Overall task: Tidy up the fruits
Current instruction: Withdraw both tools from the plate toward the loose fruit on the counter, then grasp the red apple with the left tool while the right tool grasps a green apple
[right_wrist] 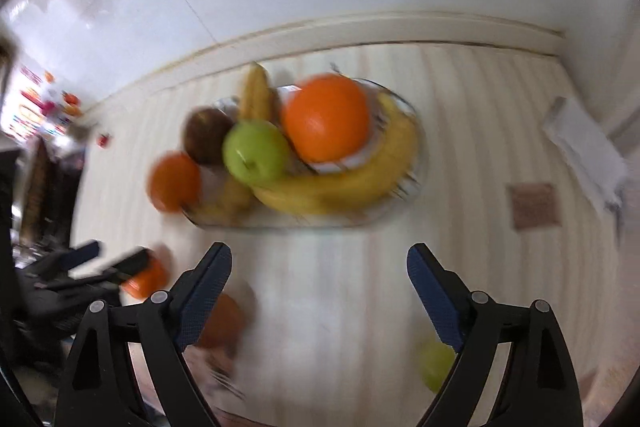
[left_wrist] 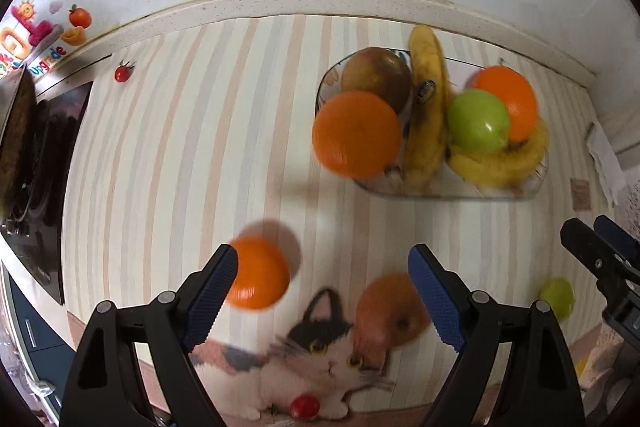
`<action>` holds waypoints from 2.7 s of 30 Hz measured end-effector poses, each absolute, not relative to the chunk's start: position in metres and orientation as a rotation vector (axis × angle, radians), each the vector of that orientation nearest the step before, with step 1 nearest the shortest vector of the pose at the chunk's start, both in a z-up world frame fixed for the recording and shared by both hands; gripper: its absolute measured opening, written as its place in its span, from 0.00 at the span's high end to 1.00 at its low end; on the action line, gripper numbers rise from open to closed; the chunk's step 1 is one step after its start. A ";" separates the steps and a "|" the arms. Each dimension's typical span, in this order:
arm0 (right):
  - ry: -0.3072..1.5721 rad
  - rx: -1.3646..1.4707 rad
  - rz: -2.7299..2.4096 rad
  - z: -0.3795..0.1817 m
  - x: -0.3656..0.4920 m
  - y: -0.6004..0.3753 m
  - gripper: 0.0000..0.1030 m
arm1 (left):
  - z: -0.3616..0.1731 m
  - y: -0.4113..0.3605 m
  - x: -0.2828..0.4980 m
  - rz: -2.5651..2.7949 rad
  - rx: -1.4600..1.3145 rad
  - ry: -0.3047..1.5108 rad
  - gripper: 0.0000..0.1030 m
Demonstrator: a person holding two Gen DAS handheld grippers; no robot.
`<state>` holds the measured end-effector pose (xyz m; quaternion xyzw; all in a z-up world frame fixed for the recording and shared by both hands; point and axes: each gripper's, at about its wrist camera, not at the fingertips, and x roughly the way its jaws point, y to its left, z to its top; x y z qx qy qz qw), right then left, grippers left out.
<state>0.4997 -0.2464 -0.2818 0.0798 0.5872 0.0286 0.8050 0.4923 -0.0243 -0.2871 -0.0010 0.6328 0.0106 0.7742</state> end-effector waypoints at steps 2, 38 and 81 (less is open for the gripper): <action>1.226 0.147 0.037 -0.266 0.484 -0.250 0.08 | -0.273 -0.024 0.478 0.024 0.006 1.336 0.16; 1.350 0.467 -0.103 -0.326 0.406 -0.364 0.10 | -0.296 -0.048 0.448 -0.001 -0.068 1.455 0.16; 1.390 0.475 0.104 -0.340 0.450 -0.302 0.37 | -0.324 -0.097 0.481 -0.170 -0.094 1.507 0.40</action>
